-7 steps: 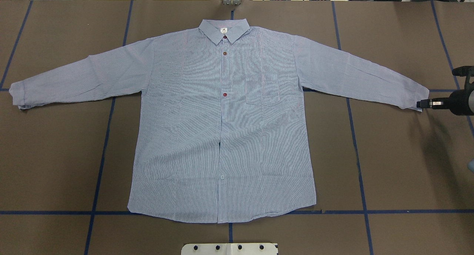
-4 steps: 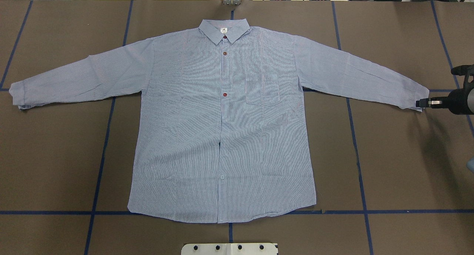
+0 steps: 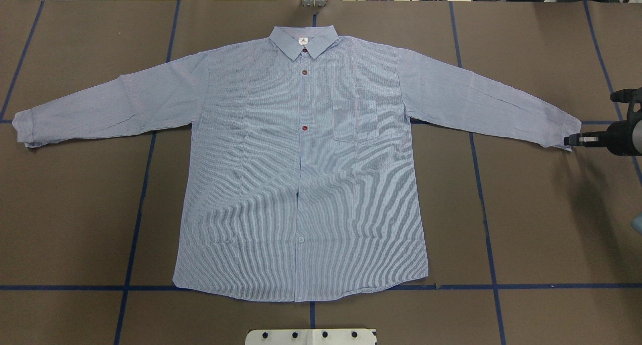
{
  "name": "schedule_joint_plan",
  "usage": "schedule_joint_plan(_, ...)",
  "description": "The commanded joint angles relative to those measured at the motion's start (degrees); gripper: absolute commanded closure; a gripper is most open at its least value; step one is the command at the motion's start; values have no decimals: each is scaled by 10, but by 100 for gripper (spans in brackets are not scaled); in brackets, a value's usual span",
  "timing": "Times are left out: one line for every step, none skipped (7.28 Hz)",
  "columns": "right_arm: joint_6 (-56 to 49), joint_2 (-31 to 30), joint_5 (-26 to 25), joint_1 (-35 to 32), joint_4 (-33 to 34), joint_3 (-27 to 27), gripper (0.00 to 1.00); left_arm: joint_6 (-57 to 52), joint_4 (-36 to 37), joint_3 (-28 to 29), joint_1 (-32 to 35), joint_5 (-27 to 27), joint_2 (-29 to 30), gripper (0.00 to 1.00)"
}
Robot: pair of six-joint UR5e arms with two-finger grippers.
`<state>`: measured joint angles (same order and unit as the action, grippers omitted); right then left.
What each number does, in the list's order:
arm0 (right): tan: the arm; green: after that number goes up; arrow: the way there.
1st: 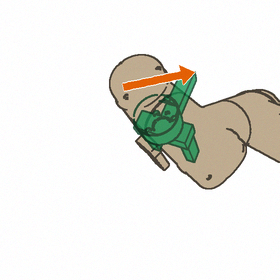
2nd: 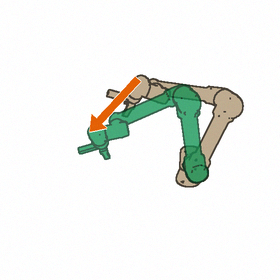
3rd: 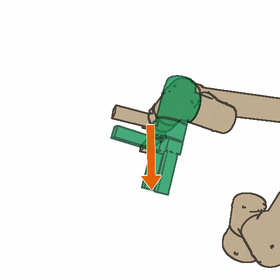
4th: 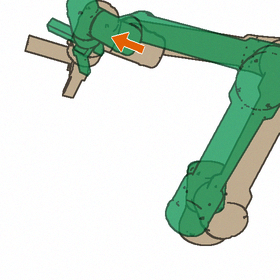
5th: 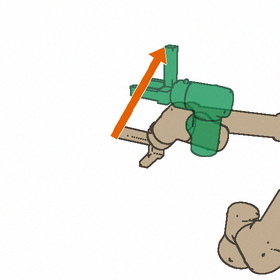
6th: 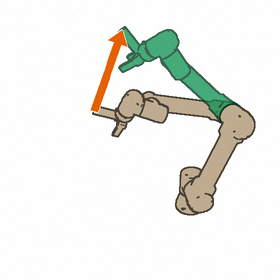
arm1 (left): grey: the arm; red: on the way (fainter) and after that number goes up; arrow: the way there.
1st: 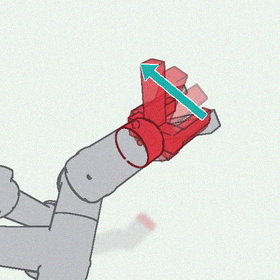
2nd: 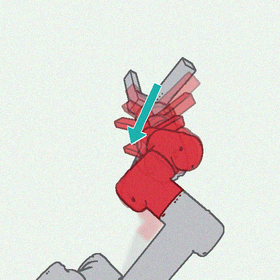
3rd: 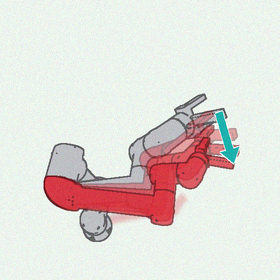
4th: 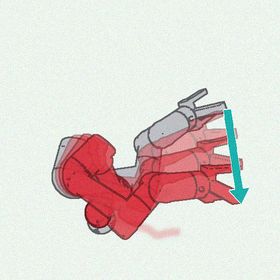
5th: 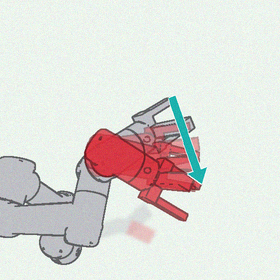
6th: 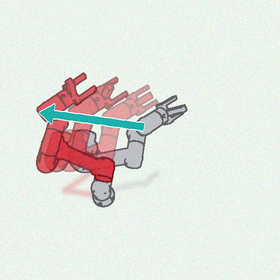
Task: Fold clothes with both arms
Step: 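Lower the right gripper onto the cuff of the sleeve nearest it and grasp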
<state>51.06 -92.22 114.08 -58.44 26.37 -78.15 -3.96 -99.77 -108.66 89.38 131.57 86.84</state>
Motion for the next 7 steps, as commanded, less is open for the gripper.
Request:
schedule_joint_plan(0, -1, 0, 1, 0, 0, 66, 0, 0, 0, 0, 0, 0, 0)
schedule_joint_plan(0, -1, 0, 2, 0, 0, 66, -1, -1, 2, 0, 0, 0, 0)
schedule_joint_plan(0, -1, 0, 2, 0, 0, 67, -1, -1, 2, 0, 0, 0, 0)
schedule_joint_plan(0, -2, 0, 2, 0, 0, 67, -1, 0, 2, 0, 0, 0, 0)
schedule_joint_plan(0, -4, 0, 2, 0, 0, 67, -1, -1, 2, 0, 0, 0, 0)
schedule_joint_plan(-1, -6, -1, 2, 0, 0, 66, -1, -1, 2, 0, 0, 0, 0)
schedule_joint_plan(0, -6, -1, 2, 1, 0, 65, -1, 0, 3, 0, 0, 0, 0)
